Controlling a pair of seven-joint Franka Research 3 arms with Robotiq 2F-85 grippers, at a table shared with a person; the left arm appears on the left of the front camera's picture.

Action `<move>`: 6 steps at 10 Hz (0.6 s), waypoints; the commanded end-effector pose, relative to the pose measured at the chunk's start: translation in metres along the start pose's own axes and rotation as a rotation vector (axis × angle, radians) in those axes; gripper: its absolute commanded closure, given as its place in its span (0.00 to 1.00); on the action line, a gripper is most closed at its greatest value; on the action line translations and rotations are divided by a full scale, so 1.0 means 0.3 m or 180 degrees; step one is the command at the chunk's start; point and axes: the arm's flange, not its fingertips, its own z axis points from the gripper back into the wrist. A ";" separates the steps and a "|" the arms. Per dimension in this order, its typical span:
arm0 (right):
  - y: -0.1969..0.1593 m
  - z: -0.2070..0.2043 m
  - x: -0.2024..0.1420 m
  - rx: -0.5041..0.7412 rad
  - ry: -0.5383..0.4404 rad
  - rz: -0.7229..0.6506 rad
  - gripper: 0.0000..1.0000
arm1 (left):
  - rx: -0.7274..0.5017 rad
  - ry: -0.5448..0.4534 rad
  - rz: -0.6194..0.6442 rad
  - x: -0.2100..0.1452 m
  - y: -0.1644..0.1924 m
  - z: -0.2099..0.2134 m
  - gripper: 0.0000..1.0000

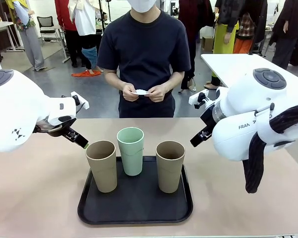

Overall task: Place coasters on the table and set cups on them.
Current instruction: Pick up one Reusable plastic cup and place it on a coaster set by the human.

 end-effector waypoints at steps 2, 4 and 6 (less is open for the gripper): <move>0.009 0.174 0.032 -0.0087 0.0033 -0.0073 0.00 | 0.0187 0.0070 -0.0120 0.067 -0.051 0.169 0.00; 0.022 0.316 0.047 -0.0176 -0.0023 -0.0045 0.00 | 0.0325 0.0026 -0.0225 0.079 -0.090 0.287 0.00; 0.052 0.457 0.051 -0.0275 -0.0020 0.0028 0.00 | 0.0439 -0.0067 -0.0288 0.076 -0.099 0.461 0.00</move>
